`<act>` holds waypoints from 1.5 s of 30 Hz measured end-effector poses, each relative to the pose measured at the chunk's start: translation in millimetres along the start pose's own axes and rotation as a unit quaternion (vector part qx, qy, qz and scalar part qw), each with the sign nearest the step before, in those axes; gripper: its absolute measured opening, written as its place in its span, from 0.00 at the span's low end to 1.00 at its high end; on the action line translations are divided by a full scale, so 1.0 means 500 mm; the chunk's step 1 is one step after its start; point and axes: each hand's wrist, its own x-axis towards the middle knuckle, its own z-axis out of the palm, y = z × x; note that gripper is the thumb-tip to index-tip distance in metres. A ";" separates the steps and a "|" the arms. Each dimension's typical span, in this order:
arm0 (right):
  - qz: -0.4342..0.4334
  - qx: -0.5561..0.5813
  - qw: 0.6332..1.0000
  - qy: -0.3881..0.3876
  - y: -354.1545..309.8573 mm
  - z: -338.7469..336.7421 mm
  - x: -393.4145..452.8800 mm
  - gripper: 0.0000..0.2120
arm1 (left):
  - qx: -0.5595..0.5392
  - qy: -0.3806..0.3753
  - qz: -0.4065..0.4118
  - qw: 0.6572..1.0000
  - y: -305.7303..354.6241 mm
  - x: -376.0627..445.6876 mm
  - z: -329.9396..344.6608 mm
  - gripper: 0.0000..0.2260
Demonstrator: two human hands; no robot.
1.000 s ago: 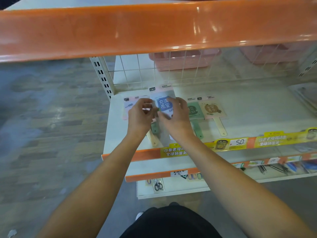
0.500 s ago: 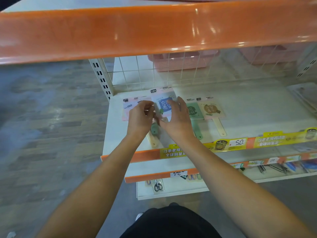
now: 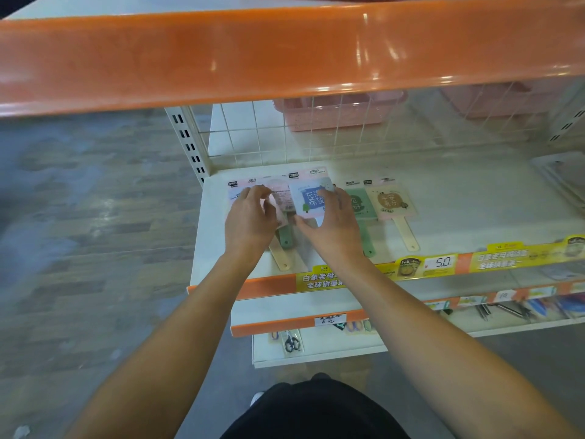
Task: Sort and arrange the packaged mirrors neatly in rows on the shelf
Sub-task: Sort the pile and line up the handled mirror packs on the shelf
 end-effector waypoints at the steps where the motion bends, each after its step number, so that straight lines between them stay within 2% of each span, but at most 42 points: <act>1: -0.001 -0.005 1.000 0.001 0.002 0.000 -0.001 0.32 | 0.015 -0.002 0.002 1.000 0.000 0.001 0.000 0.13; 6: 0.006 -0.031 0.999 -0.009 0.011 0.005 -0.003 0.31 | 0.143 -0.027 0.035 0.989 0.000 0.003 0.006 0.18; 9: 0.024 -0.026 0.999 -0.023 0.014 0.006 -0.004 0.31 | 0.179 -0.032 0.042 0.982 -0.004 0.002 0.009 0.19; 20: 0.072 -0.074 0.991 -0.081 0.015 0.024 0.004 0.29 | 0.171 -0.029 0.025 0.985 -0.015 0.004 0.002 0.17; 30: 0.045 -0.135 0.986 -0.084 0.009 0.030 0.003 0.23 | 0.162 -0.024 0.026 0.986 -0.020 0.007 0.001 0.16; 45: 0.030 -0.162 0.980 -0.110 0.003 0.025 0.005 0.21 | 0.154 -0.034 0.018 0.987 -0.025 0.007 0.006 0.16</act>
